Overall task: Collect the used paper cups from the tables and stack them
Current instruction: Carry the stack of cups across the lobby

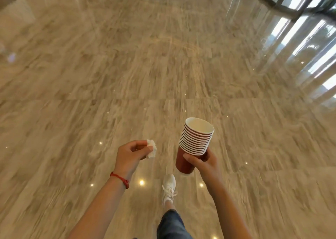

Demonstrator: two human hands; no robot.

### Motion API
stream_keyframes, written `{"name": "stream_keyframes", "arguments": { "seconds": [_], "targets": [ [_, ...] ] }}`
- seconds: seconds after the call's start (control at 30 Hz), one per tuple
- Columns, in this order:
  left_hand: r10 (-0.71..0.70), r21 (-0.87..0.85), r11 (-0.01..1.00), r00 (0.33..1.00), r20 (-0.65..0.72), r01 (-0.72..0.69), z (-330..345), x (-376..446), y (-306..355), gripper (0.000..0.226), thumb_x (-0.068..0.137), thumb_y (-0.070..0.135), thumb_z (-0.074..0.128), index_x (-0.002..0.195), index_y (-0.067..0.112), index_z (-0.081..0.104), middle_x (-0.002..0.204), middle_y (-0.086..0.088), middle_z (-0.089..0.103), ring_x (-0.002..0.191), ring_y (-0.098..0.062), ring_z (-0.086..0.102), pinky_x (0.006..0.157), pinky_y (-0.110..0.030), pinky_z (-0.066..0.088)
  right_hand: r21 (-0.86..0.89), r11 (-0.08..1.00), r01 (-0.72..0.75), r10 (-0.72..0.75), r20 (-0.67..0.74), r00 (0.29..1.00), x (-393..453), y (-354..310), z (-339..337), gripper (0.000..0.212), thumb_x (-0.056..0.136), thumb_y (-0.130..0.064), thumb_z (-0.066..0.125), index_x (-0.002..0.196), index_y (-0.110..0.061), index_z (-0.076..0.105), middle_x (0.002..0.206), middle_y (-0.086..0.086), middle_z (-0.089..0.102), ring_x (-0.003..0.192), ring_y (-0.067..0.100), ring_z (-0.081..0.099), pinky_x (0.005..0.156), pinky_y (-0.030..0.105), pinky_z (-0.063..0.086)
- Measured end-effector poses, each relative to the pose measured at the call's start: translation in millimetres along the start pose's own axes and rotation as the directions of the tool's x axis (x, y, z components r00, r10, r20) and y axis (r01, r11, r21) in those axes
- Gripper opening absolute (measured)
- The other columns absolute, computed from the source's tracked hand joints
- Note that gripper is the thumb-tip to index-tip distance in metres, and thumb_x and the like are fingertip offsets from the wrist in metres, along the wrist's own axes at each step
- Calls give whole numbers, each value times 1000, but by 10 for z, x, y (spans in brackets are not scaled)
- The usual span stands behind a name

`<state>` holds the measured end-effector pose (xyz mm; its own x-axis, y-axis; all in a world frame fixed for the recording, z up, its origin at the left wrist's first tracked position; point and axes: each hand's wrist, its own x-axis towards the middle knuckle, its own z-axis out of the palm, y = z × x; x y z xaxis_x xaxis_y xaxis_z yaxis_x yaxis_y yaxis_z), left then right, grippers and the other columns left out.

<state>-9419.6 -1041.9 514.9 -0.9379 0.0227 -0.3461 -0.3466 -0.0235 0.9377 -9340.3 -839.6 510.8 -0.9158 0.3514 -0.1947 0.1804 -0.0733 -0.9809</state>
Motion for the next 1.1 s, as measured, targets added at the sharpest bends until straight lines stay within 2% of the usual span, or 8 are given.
{"name": "stream_keyframes", "arguments": {
  "seconds": [0.1, 0.27, 0.5, 0.67, 0.8, 0.9, 1.1],
  "targets": [
    [4, -13, 1000, 1000, -1, -4, 359, 704, 213, 19, 69, -1, 75, 82, 13, 72, 73, 0, 70, 65, -6, 67, 55, -13, 52, -4, 1000, 22, -22, 2, 1000, 831, -126, -60, 44, 69, -4, 78, 107, -20, 61, 96, -6, 72, 89, 5, 67, 66, 14, 52],
    [-4, -35, 999, 1000, -16, 3, 905, 1742, 737, 21, 67, -2, 76, 78, 15, 72, 66, 6, 70, 61, -4, 66, 56, -16, 54, -30, 999, 39, -37, 37, 999, 2121, -581, -194, 41, 70, -5, 77, 105, -21, 62, 96, -9, 72, 90, 7, 68, 67, 14, 52],
    [10, -33, 999, 999, -32, -11, 1364, 3137, 1328, 20, 71, -2, 73, 82, 14, 71, 76, -2, 70, 68, -9, 65, 56, -13, 53, -39, 999, 1, 1, 47, 999, 3695, -881, -65, 45, 69, -10, 79, 110, -20, 62, 99, -5, 72, 92, 8, 68, 68, 19, 54],
    [7, -47, 999, 1000, -29, -9, 1599, 4412, 1649, 20, 71, -1, 73, 81, 15, 70, 81, -4, 70, 73, -12, 66, 57, -13, 53, -51, 999, -5, 8, 51, 999, 4982, -992, 153, 44, 69, -8, 79, 108, -20, 62, 97, -7, 72, 91, 6, 67, 69, 17, 53],
    [-1, -55, 999, 1000, -29, 0, 1819, 5520, 2059, 20, 70, -3, 74, 76, 16, 69, 70, 2, 70, 61, -3, 66, 54, -13, 52, -23, 1000, -13, 13, 31, 999, 6108, -1257, 366, 41, 68, -4, 79, 102, -21, 63, 94, -5, 73, 88, 6, 68, 66, 15, 52],
    [9, -37, 999, 1000, -22, -10, 1976, 6304, 2459, 22, 70, -1, 74, 72, 20, 70, 62, 8, 71, 60, -2, 66, 54, -13, 52, -1, 1000, -18, 18, 21, 1000, 6892, -1525, 516, 41, 68, -5, 79, 101, -24, 63, 92, -8, 73, 87, 4, 68, 64, 12, 51],
    [11, -17, 1000, 1000, -13, -11, 2351, 7611, 3033, 18, 70, 2, 76, 80, 17, 72, 72, 3, 71, 67, -6, 67, 58, -15, 53, 3, 1000, -21, 21, -11, 1000, 8208, -1881, 610, 43, 68, -8, 78, 103, -28, 61, 95, -9, 72, 91, 6, 67, 67, 19, 54]
  ]
}}
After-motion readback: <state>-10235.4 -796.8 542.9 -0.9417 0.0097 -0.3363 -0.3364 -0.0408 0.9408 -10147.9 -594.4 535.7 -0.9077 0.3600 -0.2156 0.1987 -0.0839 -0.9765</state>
